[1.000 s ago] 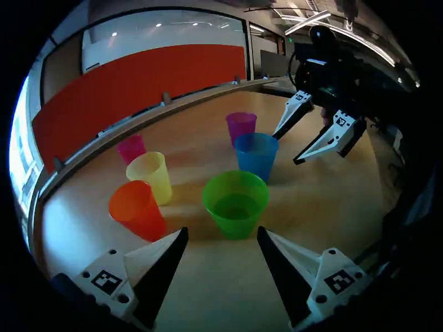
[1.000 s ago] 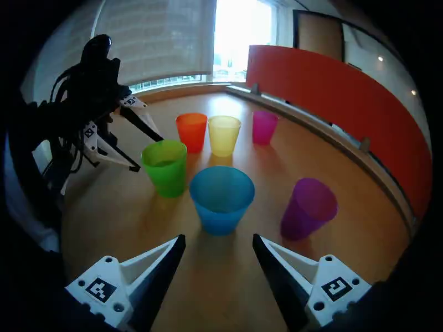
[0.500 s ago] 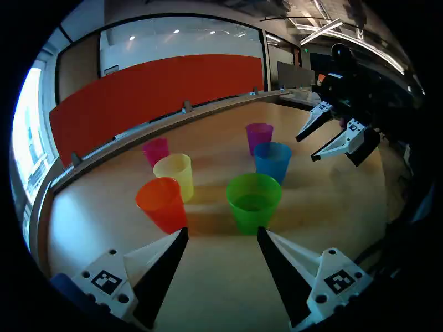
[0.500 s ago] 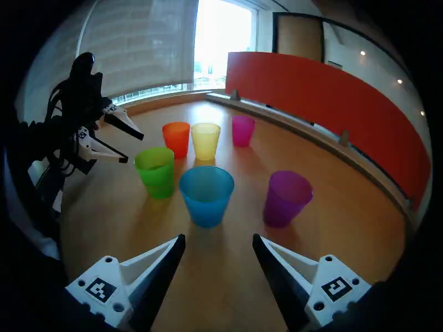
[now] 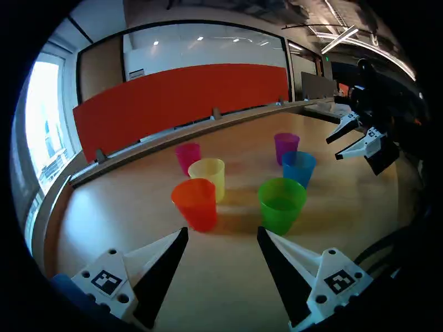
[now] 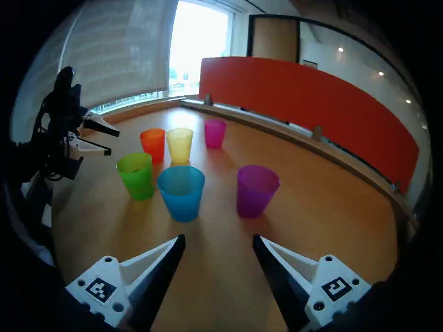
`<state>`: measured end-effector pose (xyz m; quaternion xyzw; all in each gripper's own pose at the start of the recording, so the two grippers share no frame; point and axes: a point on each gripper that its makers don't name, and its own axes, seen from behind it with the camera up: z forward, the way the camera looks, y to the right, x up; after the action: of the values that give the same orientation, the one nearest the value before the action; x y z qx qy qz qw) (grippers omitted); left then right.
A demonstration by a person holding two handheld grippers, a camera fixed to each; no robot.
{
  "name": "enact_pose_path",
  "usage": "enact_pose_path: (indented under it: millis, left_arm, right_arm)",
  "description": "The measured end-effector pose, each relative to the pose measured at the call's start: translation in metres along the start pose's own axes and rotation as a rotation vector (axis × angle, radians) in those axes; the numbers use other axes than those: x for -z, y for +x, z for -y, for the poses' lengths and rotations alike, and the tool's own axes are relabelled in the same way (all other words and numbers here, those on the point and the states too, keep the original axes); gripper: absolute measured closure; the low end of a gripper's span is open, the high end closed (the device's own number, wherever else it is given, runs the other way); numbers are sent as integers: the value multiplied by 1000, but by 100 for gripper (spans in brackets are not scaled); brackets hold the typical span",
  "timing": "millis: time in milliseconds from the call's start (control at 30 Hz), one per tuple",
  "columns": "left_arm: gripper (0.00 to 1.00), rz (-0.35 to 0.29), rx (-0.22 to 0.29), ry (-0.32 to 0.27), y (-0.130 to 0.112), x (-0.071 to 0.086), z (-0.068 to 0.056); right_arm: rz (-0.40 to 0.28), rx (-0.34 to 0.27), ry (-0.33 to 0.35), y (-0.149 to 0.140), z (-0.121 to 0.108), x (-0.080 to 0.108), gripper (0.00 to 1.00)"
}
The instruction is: Pour water
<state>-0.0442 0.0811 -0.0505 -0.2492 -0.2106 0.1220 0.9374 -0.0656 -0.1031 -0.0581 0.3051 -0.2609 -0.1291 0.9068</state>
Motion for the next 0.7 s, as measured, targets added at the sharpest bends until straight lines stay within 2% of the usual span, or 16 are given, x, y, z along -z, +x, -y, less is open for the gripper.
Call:
enact_pose_path:
  millis: [200, 700]
  left_arm:
    - [8, -30, 65, 35, 3, 6, 13]
    - [8, -95, 99, 120, 16, 18, 42]
  right_arm:
    - [-43, -37, -79, 4, -19, 9, 6]
    - [-143, -50, -219, 20, -48, 22, 6]
